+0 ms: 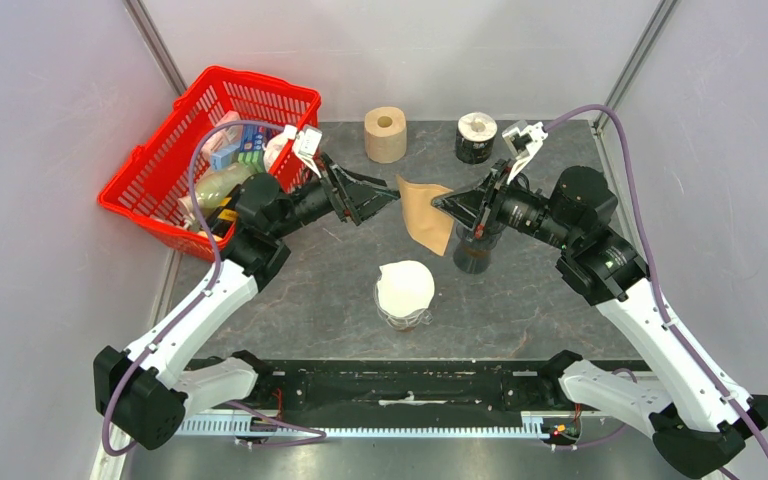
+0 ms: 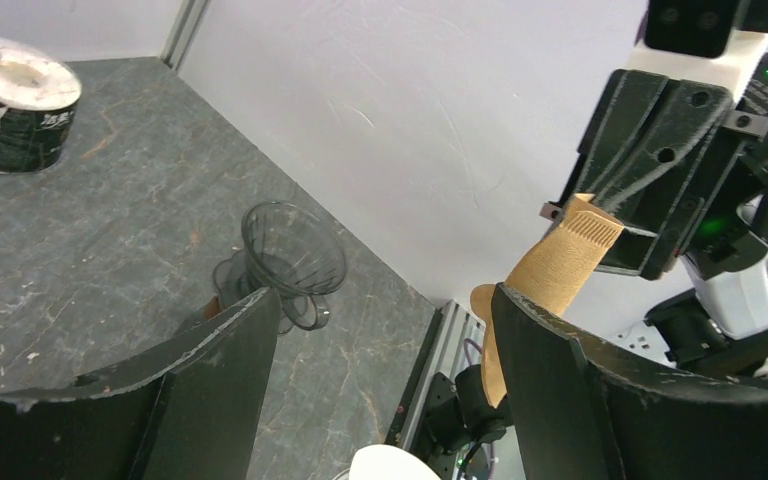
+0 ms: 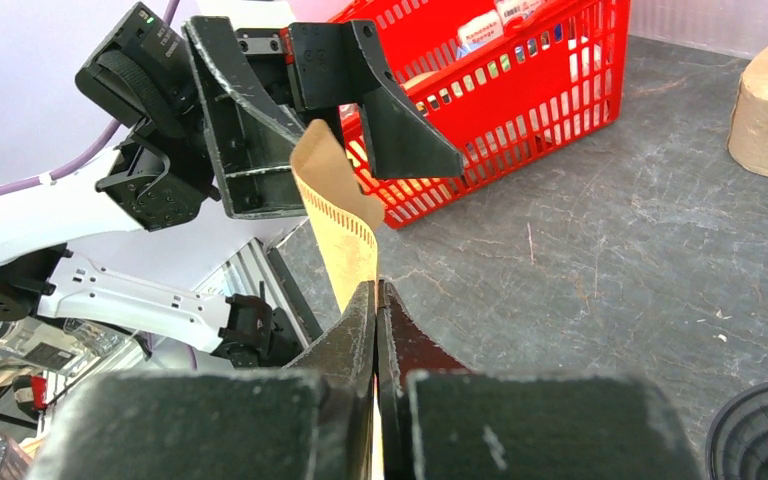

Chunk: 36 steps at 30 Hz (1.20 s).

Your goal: Place the coffee filter in the dripper

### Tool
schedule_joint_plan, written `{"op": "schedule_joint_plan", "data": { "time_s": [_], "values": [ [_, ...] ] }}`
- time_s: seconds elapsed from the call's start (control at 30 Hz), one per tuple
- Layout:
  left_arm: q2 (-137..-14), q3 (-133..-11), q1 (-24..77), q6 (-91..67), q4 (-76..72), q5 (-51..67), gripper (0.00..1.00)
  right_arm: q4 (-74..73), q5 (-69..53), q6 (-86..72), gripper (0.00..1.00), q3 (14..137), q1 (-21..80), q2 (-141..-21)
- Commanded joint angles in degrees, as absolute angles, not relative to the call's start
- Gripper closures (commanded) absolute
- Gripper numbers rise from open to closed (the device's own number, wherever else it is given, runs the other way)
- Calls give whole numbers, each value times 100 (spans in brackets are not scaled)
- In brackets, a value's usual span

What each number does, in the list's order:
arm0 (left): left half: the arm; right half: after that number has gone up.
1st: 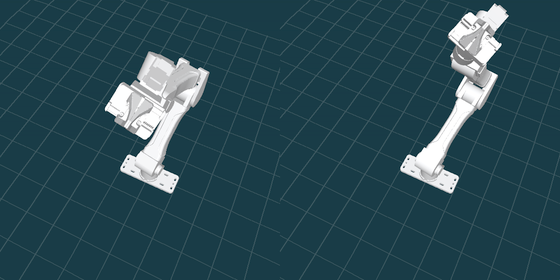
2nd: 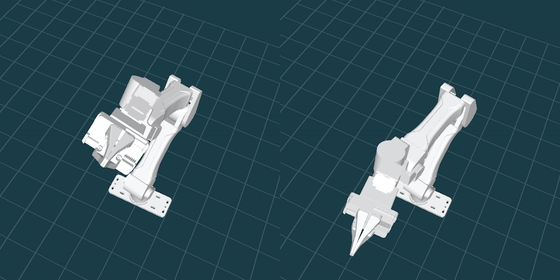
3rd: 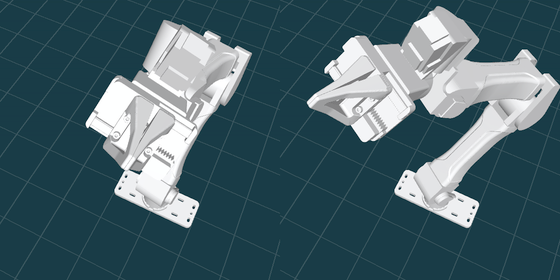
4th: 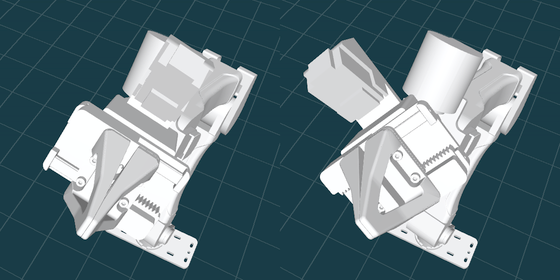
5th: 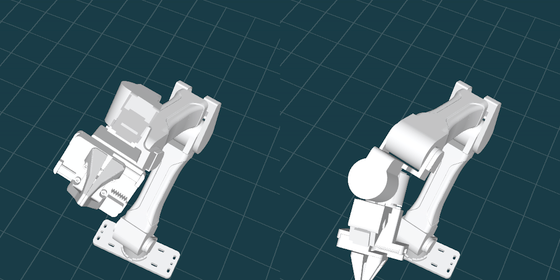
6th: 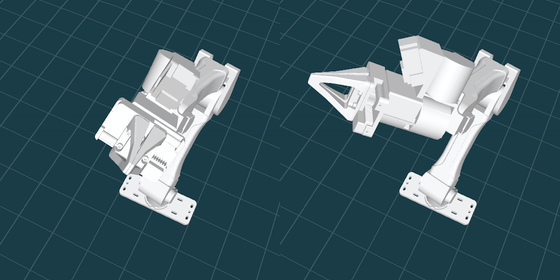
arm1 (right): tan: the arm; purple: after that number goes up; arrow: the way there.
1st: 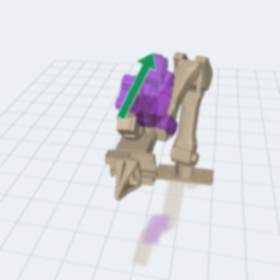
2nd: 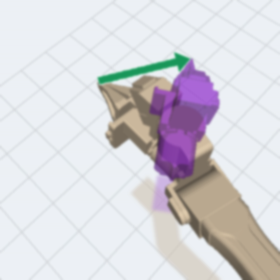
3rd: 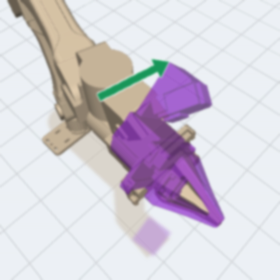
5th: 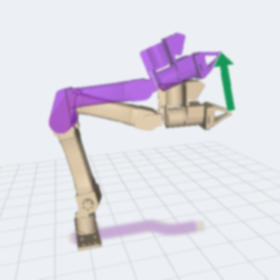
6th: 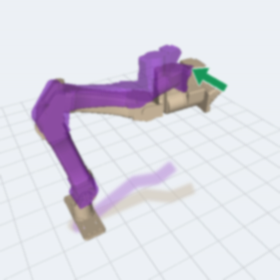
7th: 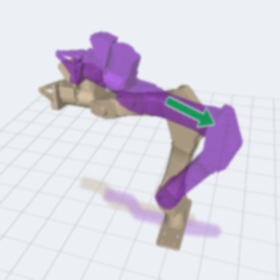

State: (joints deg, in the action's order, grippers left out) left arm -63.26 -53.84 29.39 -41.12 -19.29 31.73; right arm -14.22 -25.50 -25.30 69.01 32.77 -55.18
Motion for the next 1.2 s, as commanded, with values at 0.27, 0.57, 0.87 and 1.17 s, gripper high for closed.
{"op": "schedule_joint_plan", "data": {
  "time_s": [0.27, 0.57, 0.87, 1.17],
  "values": [
    [-6196, -5315, 2949, -4492, -2625, 3650, 16, -1223, -2075, -2518, 100, 6961, 3281, -5403],
    [-6269, -5292, 2947, -4650, -2898, 3891, 16, -1222, -1999, -2547, 100, 6965, 3276, -5429],
    [-6273, -5292, 2945, -4674, -2942, 4010, 16, -1260, -1880, -2556, 100, 6972, 3278, -5464],
    [-6303, -5317, 2944, -4643, -2942, 4003, 16, -1308, -1778, -2549, 100, 6985, 3278, -5516]
  ]
}}
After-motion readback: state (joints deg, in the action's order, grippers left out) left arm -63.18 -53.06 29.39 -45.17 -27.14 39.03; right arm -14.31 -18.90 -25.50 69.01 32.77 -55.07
